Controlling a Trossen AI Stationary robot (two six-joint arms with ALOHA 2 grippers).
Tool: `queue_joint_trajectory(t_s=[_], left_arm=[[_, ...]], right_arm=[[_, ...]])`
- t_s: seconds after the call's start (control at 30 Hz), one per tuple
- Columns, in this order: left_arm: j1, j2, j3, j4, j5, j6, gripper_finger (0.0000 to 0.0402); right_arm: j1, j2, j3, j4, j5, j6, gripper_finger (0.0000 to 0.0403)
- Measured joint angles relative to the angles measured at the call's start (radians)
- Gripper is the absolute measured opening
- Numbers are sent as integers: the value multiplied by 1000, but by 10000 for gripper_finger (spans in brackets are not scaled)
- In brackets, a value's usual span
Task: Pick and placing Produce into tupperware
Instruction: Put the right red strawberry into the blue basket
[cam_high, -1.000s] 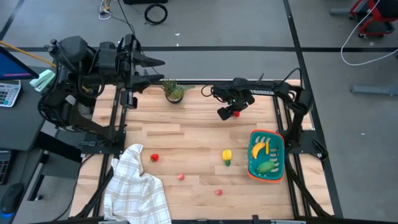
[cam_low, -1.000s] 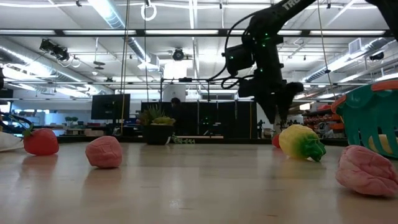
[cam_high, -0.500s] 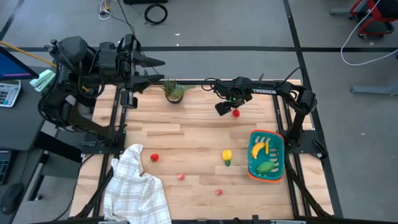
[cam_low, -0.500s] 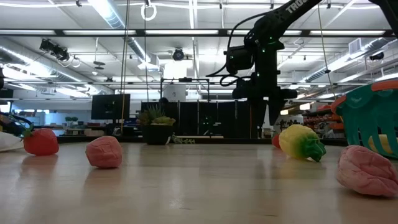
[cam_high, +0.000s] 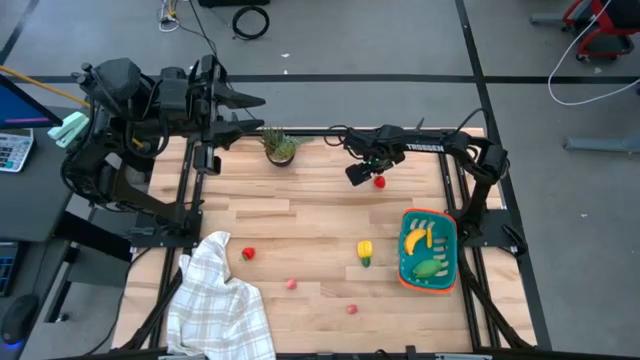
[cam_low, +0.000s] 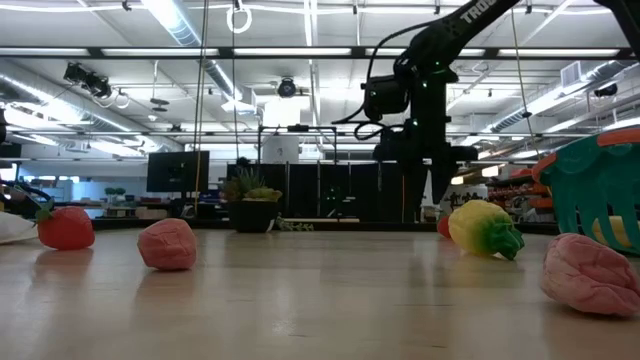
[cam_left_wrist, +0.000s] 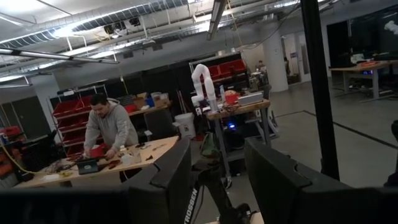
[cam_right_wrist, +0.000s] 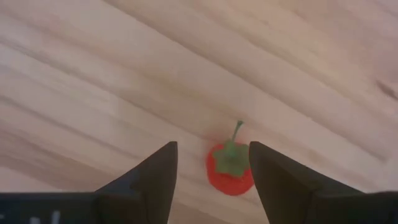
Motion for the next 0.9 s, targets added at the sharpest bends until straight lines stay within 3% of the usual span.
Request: queue_joint_trajectory(t_s=[0.2, 0.9], left_arm=[[0, 0, 0, -1, 0, -4, 149], [0, 0, 0, -8, 0, -5, 140]], right_arm=[[-4, 0, -63, 2, 6, 1, 208], [-12, 0, -61, 122, 36, 26, 208]])
